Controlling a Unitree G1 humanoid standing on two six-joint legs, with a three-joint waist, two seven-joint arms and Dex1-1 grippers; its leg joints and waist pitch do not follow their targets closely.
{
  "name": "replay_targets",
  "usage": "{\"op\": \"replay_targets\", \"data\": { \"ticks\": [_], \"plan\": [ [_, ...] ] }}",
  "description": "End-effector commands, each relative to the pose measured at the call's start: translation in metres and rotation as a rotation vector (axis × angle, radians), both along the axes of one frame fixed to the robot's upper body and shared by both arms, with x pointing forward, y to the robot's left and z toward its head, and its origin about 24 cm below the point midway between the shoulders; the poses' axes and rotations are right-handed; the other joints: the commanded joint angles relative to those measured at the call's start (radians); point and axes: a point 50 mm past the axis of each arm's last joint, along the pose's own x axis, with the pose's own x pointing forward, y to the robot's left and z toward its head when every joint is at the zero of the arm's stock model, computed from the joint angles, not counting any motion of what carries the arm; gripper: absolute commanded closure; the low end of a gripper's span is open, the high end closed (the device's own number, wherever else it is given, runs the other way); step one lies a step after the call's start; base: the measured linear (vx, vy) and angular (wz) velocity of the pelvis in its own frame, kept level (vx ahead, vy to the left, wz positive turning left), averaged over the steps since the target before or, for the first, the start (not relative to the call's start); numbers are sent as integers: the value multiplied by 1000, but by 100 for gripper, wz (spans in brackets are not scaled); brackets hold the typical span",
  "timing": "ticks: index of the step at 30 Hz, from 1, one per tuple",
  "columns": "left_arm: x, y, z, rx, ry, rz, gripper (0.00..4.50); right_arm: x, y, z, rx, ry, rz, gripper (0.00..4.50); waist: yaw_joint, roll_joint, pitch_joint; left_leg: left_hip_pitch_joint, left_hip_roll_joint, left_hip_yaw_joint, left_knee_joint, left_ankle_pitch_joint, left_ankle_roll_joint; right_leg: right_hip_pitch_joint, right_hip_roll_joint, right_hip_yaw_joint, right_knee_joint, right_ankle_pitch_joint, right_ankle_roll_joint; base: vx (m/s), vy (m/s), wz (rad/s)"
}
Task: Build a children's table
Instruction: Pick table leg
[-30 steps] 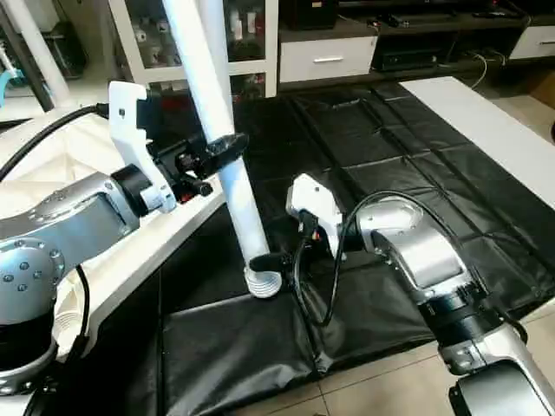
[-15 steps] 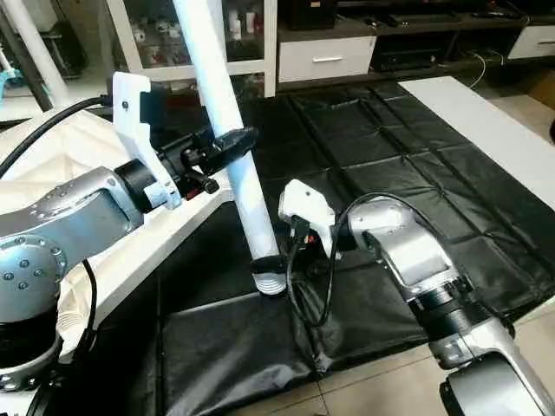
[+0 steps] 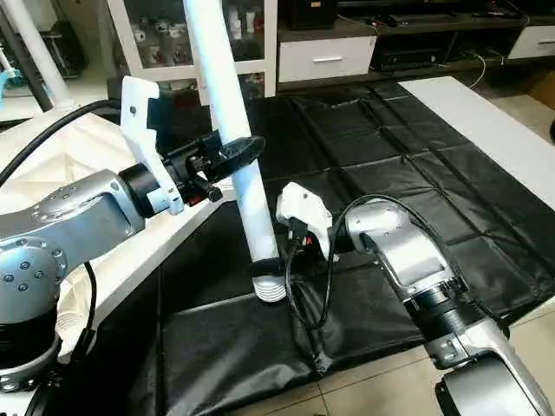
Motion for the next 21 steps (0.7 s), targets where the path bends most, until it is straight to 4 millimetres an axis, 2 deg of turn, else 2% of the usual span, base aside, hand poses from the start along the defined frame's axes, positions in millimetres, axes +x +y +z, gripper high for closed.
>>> {"op": "replay_targets", "data": {
  "ticks": [1, 3, 6, 12, 21],
  "plan": [
    [-2, -2, 9, -2, -40, -13, 283, 1, 1, 4, -5, -25, 11, 144, -2, -11, -71, 30, 80, -36, -84, -228, -3, 31, -65, 41, -71, -176, -252, 0, 0, 0],
    [-2, -2, 10, -13, -40, -14, 283, 0, 1, 2, -3, -14, 13, 144, -2, -11, -72, 28, 79, -37, -84, -228, -3, 33, -66, 41, -71, -175, -252, 0, 0, 0],
    [-3, -2, 10, -14, -39, -15, 283, -1, 0, 1, -5, -10, 16, 187, -1, -11, -72, 29, 80, -37, -84, -224, -1, 32, -66, 42, -71, -169, -253, 0, 0, 0],
    [-3, 0, 9, 2, -41, -15, 283, -2, 0, 0, -14, -9, 22, 230, -2, -10, -71, 28, 79, -37, -84, -234, -5, 32, -66, 42, -71, -181, -251, 0, 0, 0],
    [-2, 0, 7, 61, -57, 6, 283, -3, 1, -1, -10, -10, 26, 243, -2, -9, -71, 30, 81, -38, -87, -249, -13, 30, -66, 42, -73, -190, -246, 0, 0, 0]
  ]
}}
